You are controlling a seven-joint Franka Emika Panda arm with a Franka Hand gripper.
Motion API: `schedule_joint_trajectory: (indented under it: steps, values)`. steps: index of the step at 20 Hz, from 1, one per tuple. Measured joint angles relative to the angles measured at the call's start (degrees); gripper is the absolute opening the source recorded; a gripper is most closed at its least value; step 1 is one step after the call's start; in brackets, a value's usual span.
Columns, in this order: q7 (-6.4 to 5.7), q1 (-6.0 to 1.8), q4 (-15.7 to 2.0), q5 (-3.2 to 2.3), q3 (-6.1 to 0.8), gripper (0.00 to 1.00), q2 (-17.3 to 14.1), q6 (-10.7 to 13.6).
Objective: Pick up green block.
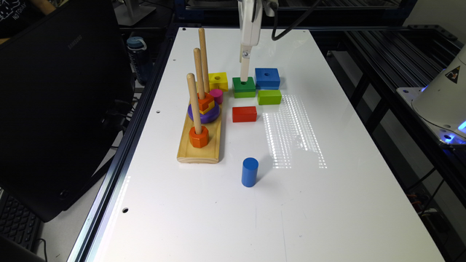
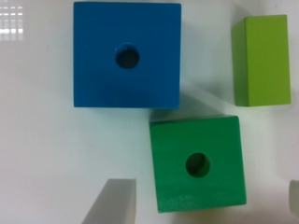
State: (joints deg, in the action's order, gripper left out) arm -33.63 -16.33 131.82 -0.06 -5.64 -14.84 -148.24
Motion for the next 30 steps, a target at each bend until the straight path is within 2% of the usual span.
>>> schedule_joint_trajectory:
  steps: [14, 19, 26, 28, 30]
  values:
    - [0.0, 0.0, -0.29, -0.25, 0.03, 1.0, -1.4, -0.4]
    - [0.0, 0.0, -0.46, -0.34, 0.09, 1.0, -3.6, -2.5]
    - [0.0, 0.0, -0.77, -0.36, 0.12, 1.0, -4.5, -2.8]
    - [0.0, 0.0, -0.84, -0.44, 0.17, 1.0, -6.0, -4.3]
    - [0.0, 0.0, -0.95, -0.46, 0.18, 1.0, -6.6, -4.8]
